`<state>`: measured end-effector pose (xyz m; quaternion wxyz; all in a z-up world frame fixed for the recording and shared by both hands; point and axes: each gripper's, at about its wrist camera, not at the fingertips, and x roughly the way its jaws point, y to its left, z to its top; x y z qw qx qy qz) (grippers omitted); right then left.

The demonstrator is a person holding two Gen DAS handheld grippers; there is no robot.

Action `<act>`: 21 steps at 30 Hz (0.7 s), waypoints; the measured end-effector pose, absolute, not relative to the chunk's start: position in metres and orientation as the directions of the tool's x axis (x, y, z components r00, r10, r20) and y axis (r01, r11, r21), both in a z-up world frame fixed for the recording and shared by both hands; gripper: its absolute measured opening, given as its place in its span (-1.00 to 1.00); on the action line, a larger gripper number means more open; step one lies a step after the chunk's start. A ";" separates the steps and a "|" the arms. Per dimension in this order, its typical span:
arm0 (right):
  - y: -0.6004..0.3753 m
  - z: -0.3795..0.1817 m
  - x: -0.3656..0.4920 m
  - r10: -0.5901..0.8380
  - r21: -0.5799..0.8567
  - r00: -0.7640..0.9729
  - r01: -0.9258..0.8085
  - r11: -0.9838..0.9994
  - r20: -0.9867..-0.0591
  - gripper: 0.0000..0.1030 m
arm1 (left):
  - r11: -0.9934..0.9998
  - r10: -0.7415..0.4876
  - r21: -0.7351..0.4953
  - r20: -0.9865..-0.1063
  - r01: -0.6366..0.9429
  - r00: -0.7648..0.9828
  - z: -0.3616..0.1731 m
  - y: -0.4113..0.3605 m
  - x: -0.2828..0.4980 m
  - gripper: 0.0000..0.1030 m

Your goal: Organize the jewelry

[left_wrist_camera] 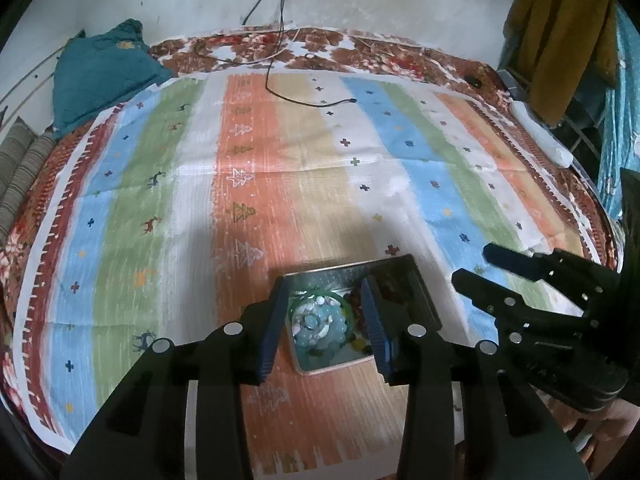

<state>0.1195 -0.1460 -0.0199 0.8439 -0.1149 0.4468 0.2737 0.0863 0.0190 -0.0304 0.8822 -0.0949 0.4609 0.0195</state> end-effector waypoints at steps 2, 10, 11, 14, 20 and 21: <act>-0.149 -0.016 0.115 0.376 0.060 0.454 -0.571 0.818 -0.808 -0.02 | 0.982 -0.051 -0.146 -0.814 -0.119 0.579 -0.030 0.018 0.082 -0.17; -0.161 -0.002 0.100 0.413 0.080 0.473 -0.578 0.812 -0.778 0.26 | 0.973 -0.084 -0.198 -0.787 -0.121 0.612 -0.023 0.020 0.067 0.12; -0.162 0.000 0.098 0.417 0.082 0.476 -0.578 0.812 -0.774 0.30 | 0.972 -0.086 -0.201 -0.784 -0.120 0.615 -0.022 0.020 0.065 0.18; -0.166 0.007 0.092 0.424 0.079 0.493 -0.577 0.813 -0.759 0.44 | 0.973 -0.094 -0.205 -0.778 -0.110 0.622 -0.021 0.018 0.057 0.32; -0.173 0.009 0.082 0.435 0.094 0.482 -0.582 0.808 -0.761 0.67 | 0.979 -0.053 -0.166 -0.773 -0.120 0.633 -0.020 0.015 0.039 0.53; -0.174 0.009 0.079 0.436 0.090 0.487 -0.583 0.807 -0.757 0.67 | 0.980 -0.046 -0.159 -0.769 -0.122 0.637 -0.020 0.015 0.037 0.55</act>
